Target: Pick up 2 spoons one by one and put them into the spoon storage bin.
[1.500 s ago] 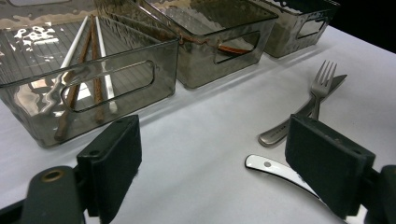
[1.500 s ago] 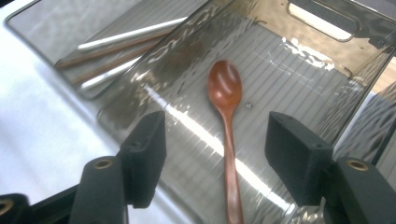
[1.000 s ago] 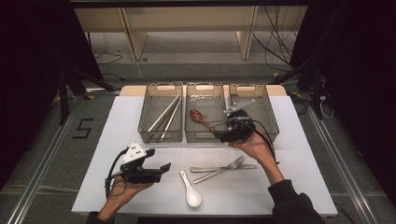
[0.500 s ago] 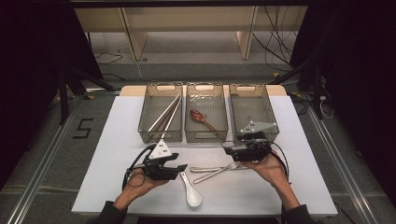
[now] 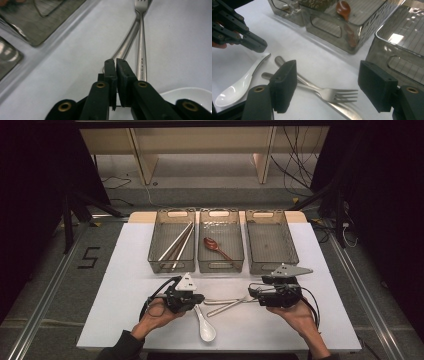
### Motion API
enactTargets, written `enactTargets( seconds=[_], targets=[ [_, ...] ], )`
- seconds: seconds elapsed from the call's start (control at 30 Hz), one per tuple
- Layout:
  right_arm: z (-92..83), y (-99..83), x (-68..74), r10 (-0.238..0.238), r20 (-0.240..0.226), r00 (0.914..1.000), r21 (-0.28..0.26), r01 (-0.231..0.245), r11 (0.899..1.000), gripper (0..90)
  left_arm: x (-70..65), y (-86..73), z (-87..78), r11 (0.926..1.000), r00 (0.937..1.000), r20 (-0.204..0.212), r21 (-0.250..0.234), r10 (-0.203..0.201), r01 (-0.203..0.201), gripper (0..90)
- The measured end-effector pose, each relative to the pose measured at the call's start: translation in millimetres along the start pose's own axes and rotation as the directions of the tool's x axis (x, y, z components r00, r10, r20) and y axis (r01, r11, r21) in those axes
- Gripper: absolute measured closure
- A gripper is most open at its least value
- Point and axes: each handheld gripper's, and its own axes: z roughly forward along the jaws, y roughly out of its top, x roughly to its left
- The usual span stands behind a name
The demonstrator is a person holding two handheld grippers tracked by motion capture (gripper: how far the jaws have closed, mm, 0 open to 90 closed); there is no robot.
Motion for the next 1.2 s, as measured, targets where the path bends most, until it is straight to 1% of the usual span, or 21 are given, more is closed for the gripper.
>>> enactTargets(
  seconds=[0.03,0.07,0.1,0.17,0.33,0.4,0.57,0.63,0.7,0.73,0.8,0.83,0.93,1.0,1.03,1.07,1.13,1.2],
  targets=[
    [-0.7,-1.6,0.4,0.004,-0.003,1.0000,-0.001,-0.004,1.000,32.5,0.2,-0.1,1.2,1.0000,1.0000,0.004,0.005,0.005,-0.005,88.6],
    [-1.1,-2.4,0.7,0.003,-0.001,1.0000,-0.002,-0.003,1.000,32.5,-0.3,-0.6,3.0,0.9999,1.0000,0.009,0.011,0.001,-0.001,88.7],
    [-1.9,-3.4,1.3,0.002,-0.002,1.0000,-0.003,-0.002,1.000,32.4,0.0,-1.0,4.2,0.9996,0.9998,0.015,0.025,0.013,-0.013,88.7],
    [-3.0,-5.2,2.6,0.001,-0.006,1.0000,-0.004,-0.001,1.000,32.5,-0.8,-1.9,7.1,0.9986,0.9994,0.024,0.045,0.024,-0.025,88.8],
    [-4.8,-9.2,4.1,0.006,-0.009,0.9999,-0.001,-0.006,1.000,32.5,-1.1,-3.5,12.7,0.9957,0.9988,0.034,0.085,0.035,-0.038,88.8],
    [-4.8,-10.7,4.3,0.006,-0.006,1.0000,0.001,-0.006,1.000,32.4,-1.2,-4.3,14.3,0.9949,0.9989,0.030,0.093,0.036,-0.038,88.8],
    [-5.4,-12.8,3.8,0.007,-0.009,0.9999,0.005,-0.007,1.000,32.5,-0.6,-3.9,15.3,0.9941,0.9986,0.045,0.103,0.028,-0.033,88.8],
    [-5.6,-13.6,3.9,0.006,-0.008,1.0000,0.006,-0.006,1.000,32.5,-0.4,-3.7,14.9,0.9937,0.9985,0.046,0.107,0.030,-0.035,88.8],
    [-5.4,-14.2,3.6,0.006,-0.010,0.9999,0.006,-0.006,1.000,32.5,-0.5,-3.0,16.0,0.9925,0.9980,0.046,0.113,0.043,-0.048,88.8],
    [-5.2,-14.5,3.7,0.008,-0.010,0.9999,0.010,-0.008,1.000,32.6,0.0,-2.4,17.8,0.9915,0.9978,0.043,0.117,0.051,-0.056,88.8],
    [-4.2,-15.0,4.0,0.009,-0.009,0.9999,0.014,-0.009,1.000,32.5,1.4,-1.3,21.2,0.9892,0.9978,0.044,0.136,0.049,-0.055,88.8],
    [-4.1,-14.9,4.5,0.008,-0.010,0.9999,0.015,-0.008,1.000,32.5,1.2,-0.6,21.5,0.9884,0.9980,0.044,0.143,0.046,-0.052,88.8],
    [-4.7,-14.8,4.8,0.005,-0.013,0.9999,0.016,-0.004,1.000,32.5,0.8,-0.3,18.5,0.9838,0.9982,0.031,0.170,0.052,-0.057,88.8],
    [-4.8,-15.1,4.4,0.007,-0.013,0.9999,0.014,-0.007,1.000,32.5,2.1,-1.7,17.1,0.9820,0.9992,0.019,0.184,0.037,-0.039,88.8],
    [-4.9,-15.3,4.3,0.007,-0.012,0.9999,0.015,-0.007,1.000,32.5,2.9,-2.5,15.7,0.9804,0.9992,0.020,0.194,0.034,-0.037,88.8],
    [-5.3,-15.5,4.2,0.005,-0.013,0.9999,0.014,-0.005,1.000,32.5,3.5,-3.6,13.3,0.9772,0.9993,0.019,0.210,0.032,-0.035,88.8],
    [-6.6,-15.8,4.1,0.006,-0.010,0.9999,0.012,-0.005,1.000,32.5,3.4,-5.5,10.0,0.9744,0.9997,0.012,0.224,0.021,-0.023,88.8],
    [-7.7,-16.1,3.4,0.007,-0.009,0.9999,0.010,-0.007,1.000,32.5,3.6,-8.0,6.0,0.9699,0.9998,0.004,0.243,0.018,-0.019,88.8]
  ],
)
